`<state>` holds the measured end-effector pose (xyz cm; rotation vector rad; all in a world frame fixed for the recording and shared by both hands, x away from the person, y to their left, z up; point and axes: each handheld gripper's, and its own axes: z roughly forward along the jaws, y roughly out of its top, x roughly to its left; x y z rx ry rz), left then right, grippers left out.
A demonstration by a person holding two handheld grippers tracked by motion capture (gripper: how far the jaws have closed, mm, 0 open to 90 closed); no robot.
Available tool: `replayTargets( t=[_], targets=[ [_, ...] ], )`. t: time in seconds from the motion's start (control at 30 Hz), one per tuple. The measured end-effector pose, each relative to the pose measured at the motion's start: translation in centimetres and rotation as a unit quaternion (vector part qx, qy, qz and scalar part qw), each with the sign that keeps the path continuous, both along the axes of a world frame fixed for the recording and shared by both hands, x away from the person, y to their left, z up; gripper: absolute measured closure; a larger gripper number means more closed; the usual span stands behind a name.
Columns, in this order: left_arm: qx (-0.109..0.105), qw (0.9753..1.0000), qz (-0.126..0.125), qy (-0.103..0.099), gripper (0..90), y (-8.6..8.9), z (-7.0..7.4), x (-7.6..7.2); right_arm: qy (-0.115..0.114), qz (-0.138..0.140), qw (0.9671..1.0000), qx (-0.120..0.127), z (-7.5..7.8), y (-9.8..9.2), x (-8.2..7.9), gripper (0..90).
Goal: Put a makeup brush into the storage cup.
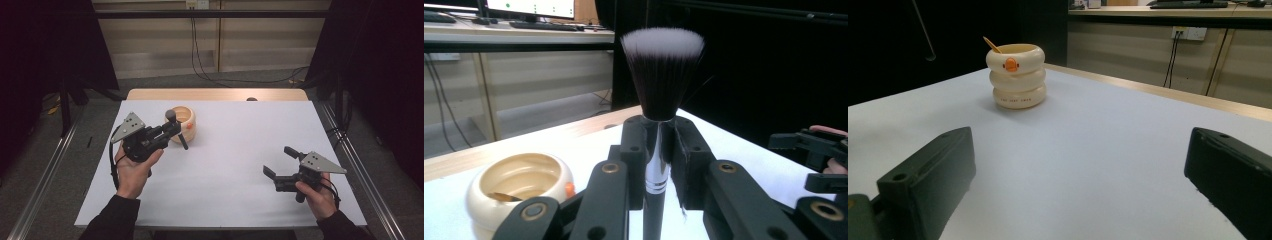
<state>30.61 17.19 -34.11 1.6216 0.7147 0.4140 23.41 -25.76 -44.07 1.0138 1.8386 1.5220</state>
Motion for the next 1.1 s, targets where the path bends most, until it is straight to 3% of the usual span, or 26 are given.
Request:
replayTargets(
  t=[0.43, 0.47, 0.5, 0.97, 1.1],
  targets=[
    [0.001, 1.0000, 0.006, -0.003, 77.9, 0.4, 0.9, 1.8, 0.003, 0.006, 1.0000, 0.000, 0.0, 0.0, -0.1, 0.0],
    [0.000, 0.9999, 0.015, -0.002, 77.9, 0.3, 1.0, 1.9, 0.003, 0.006, 1.0000, 0.000, 0.0, 0.0, -0.1, 0.0],
    [0.000, 1.0000, 0.007, -0.004, 77.9, 0.4, 1.0, 2.1, 0.005, 0.006, 1.0000, 0.002, 0.0, 0.0, -0.1, 0.0],
    [0.010, 0.9993, 0.035, -0.007, 77.9, 0.3, 2.0, 4.5, 0.015, 0.003, 0.9999, 0.003, 0.0, 0.0, 0.0, 0.1],
    [0.004, 0.9990, 0.045, -0.003, 77.8, 0.4, 1.9, 5.4, 0.014, 0.001, 0.9999, 0.005, 0.0, 0.0, 0.0, 0.2]
  ],
)
